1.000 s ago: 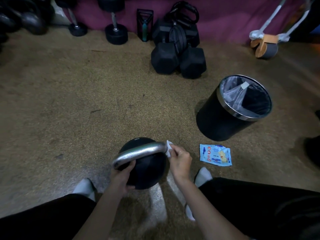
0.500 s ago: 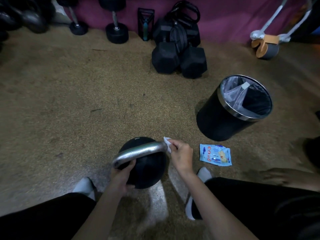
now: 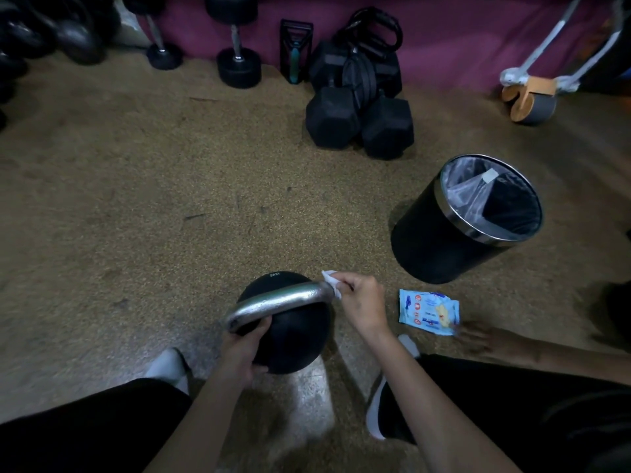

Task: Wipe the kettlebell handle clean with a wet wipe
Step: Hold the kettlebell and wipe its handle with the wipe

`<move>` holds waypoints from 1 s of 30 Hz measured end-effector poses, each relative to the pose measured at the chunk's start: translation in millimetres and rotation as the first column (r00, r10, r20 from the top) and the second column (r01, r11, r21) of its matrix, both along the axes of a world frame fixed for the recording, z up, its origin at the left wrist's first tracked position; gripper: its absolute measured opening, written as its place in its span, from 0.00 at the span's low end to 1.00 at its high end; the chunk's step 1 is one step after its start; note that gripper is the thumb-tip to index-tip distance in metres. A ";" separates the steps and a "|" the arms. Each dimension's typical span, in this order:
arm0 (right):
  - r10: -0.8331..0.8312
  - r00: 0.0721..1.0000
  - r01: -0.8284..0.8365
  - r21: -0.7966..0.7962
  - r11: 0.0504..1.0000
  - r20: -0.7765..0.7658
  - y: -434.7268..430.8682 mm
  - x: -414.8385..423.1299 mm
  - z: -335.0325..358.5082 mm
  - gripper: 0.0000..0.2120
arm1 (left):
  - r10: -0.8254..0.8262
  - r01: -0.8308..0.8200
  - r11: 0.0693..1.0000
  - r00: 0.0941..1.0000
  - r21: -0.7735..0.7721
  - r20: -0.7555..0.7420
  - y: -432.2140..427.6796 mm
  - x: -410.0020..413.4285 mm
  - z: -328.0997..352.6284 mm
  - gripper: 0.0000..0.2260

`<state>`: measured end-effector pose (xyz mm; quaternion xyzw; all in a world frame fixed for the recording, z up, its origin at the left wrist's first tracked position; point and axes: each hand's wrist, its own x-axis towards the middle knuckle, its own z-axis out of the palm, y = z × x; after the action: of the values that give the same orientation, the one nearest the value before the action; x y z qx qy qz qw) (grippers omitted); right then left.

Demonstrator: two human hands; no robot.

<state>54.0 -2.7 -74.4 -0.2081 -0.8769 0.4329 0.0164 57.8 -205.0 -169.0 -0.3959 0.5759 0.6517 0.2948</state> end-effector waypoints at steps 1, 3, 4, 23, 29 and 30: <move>0.017 1.000 -0.017 -0.002 1.000 -0.003 -0.3 -2.8 2.1 0.13 | 0.000 0.000 1.000 1.000 -0.004 -0.001 -0.1 -0.1 -0.3 0.33; 0.042 0.999 -0.042 0.004 0.999 0.018 -0.9 -9.5 4.4 0.13 | 0.005 -0.005 1.000 1.000 0.004 -0.003 0.7 -0.1 0.4 0.32; 0.052 0.998 -0.053 0.011 0.999 0.032 -0.8 -12.5 4.3 0.13 | 0.008 -0.008 1.000 1.000 0.012 -0.003 0.6 -0.1 0.8 0.31; 0.179 0.947 -0.201 0.058 0.978 0.265 8.8 -34.5 8.3 0.12 | 0.026 -0.026 0.999 1.000 0.038 -0.015 1.4 0.7 13.1 0.34; 0.198 0.950 -0.209 0.017 0.978 0.243 11.7 -35.8 19.6 0.13 | 0.012 -0.012 1.000 1.000 0.004 -0.022 0.5 1.0 8.9 0.33; 0.205 0.943 -0.218 0.019 0.976 0.261 10.7 -38.9 19.2 0.13 | 0.009 -0.009 1.000 1.000 0.003 -0.022 0.3 1.1 8.4 0.33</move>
<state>15.1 8.0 -55.3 -0.1670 -0.8988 0.3806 -0.1395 58.9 -204.6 -160.6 -0.3911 0.5761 0.6582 0.2861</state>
